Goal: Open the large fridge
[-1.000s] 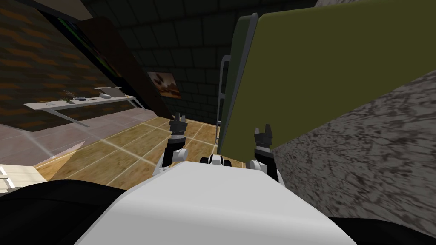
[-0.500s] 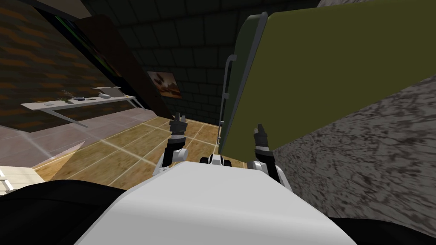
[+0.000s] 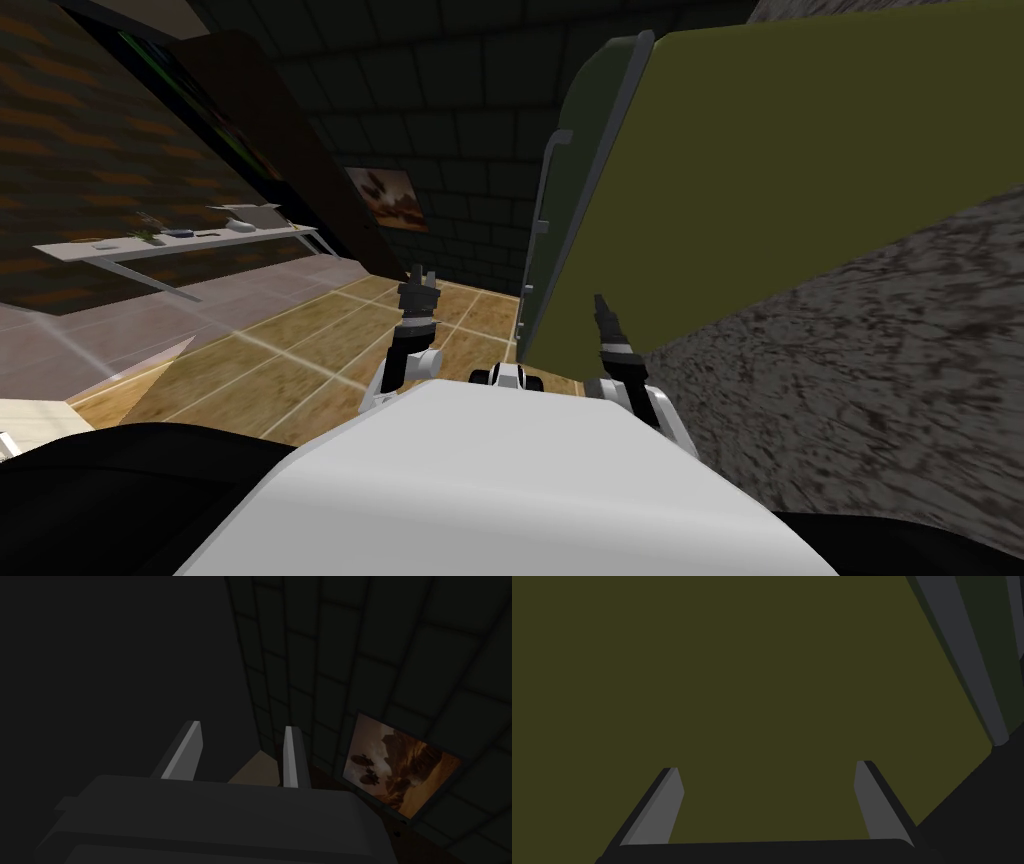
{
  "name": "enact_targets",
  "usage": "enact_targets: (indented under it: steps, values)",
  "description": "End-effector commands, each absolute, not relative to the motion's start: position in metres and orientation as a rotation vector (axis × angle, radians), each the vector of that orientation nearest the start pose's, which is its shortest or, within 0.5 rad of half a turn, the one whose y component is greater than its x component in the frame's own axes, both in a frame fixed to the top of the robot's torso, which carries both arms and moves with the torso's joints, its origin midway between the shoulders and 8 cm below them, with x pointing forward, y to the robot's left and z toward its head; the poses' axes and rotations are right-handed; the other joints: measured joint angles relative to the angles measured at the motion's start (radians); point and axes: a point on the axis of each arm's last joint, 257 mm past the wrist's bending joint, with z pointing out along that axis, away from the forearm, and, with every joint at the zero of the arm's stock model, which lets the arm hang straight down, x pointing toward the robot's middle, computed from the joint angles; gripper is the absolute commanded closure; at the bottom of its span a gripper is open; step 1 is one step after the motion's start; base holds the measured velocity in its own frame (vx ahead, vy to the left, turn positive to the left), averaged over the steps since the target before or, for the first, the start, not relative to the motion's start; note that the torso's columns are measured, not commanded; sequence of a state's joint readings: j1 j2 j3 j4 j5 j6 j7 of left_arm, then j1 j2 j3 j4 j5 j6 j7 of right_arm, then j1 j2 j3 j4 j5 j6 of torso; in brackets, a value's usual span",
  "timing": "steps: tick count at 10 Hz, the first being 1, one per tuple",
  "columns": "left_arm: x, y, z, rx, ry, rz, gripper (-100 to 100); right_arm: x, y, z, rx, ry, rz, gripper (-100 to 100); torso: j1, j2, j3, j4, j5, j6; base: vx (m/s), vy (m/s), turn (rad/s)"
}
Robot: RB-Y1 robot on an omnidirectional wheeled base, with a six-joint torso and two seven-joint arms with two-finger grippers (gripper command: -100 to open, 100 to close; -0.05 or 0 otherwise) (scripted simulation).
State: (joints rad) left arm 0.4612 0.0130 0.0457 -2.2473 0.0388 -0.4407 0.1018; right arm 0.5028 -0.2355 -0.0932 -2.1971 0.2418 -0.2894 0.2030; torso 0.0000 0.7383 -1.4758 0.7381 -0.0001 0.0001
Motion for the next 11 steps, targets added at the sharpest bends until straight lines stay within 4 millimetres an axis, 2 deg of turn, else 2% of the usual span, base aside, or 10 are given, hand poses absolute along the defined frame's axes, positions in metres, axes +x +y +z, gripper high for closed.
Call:
enact_targets:
  steps: [1, 6, 11]
  values:
    - [0.360, 0.298, 0.012, -0.754, 0.602, -1.375, 0, 0.392, -0.302, -0.068, 0.332, 1.184, 0.611, -100, 0.000, 0.000, 0.000, 0.000, 0.000, 0.000, -0.001, 0.067, -0.016]
    - [0.360, 0.298, 0.012, -0.755, 0.602, -1.375, 0, 0.398, -0.308, -0.079, 0.210, 1.248, 0.433, -100, 0.000, 0.000, 0.000, 0.000, 0.000, 0.000, 0.000, 0.062, -0.016]
    - [0.360, 0.298, 0.012, -0.754, 0.602, -1.375, 0, 0.407, -0.321, -0.096, 0.038, 1.318, 0.173, -100, 0.000, 0.000, 0.000, 0.000, 0.000, 0.000, -0.003, 0.066, -0.012]
